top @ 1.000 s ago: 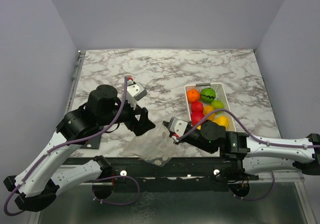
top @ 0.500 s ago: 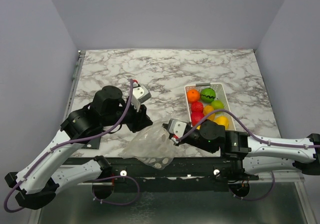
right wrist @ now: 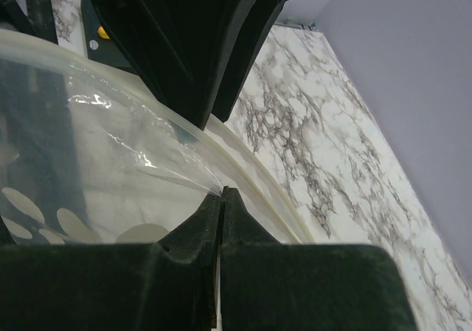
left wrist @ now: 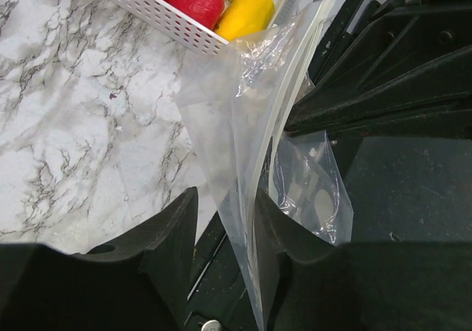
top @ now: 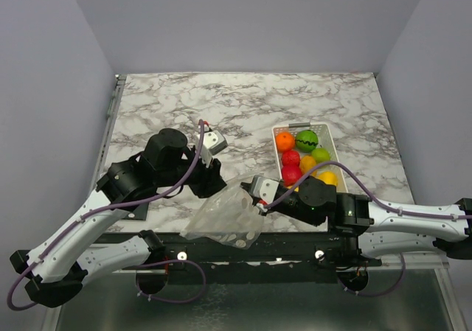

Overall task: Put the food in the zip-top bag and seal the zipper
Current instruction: Open the zipper of the food storage bag.

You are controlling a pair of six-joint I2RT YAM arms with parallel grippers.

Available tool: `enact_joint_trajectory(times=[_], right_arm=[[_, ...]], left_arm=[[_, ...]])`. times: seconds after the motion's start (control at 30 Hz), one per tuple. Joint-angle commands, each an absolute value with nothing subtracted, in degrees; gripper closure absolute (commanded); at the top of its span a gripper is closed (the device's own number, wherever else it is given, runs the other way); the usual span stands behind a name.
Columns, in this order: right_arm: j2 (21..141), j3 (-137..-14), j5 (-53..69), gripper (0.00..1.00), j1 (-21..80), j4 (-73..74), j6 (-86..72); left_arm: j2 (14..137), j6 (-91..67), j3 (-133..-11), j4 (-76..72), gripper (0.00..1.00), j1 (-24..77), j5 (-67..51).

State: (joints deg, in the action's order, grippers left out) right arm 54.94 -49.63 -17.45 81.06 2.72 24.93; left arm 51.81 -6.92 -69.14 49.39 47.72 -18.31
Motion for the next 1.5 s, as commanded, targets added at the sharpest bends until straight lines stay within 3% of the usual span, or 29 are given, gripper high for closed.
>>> enact_joint_trajectory(times=[0.0,0.4,0.73,0.8,0.87,0.9,1.07,1.13,1.3,1.47], right_arm=[[53.7,-51.1,-16.9,0.99,81.5,1.6,25.0],[52.8,-50.9,-19.3,0.99,81.5,0.5,28.0],[51.9,-49.4,-20.3,0.99,81.5,0.5,28.2],[51.5,-48.9,-20.6,0.99,81.5,0.5,28.1],[51.1,-48.6,-20.9,0.99,81.5,0.5,28.1],[51.0,-48.5,-21.0,0.99,81.5,0.5,28.1],[51.5,-48.2,-22.6,0.99,81.5,0.5,27.9],[52.1,-48.2,-23.7,0.91,81.5,0.5,27.6],[52.5,-47.4,-25.3,0.60,81.5,-1.7,27.1],[52.3,-47.1,-28.6,0.47,81.5,-2.5,26.7]], left_arm=[[51.6,-7.8,-68.1,48.9,0.60,48.3,-18.3],[50.3,-9.3,-66.2,49.6,0.59,48.8,-20.3],[50.9,-10.2,-66.3,51.2,0.71,48.9,-18.7],[51.0,-10.3,-66.4,51.7,0.75,48.9,-18.1],[51.3,-10.4,-66.6,52.5,0.96,48.9,-17.2],[51.5,-10.4,-66.8,52.9,1.00,48.9,-16.6],[53.3,-10.7,-68.1,53.9,1.00,48.9,-13.8],[54.1,-11.0,-68.9,54.2,1.00,48.9,-11.4],[56.1,-12.7,-71.8,55.4,1.00,48.9,0.0],[58.4,-13.9,-75.1,55.8,1.00,48.9,11.0]])
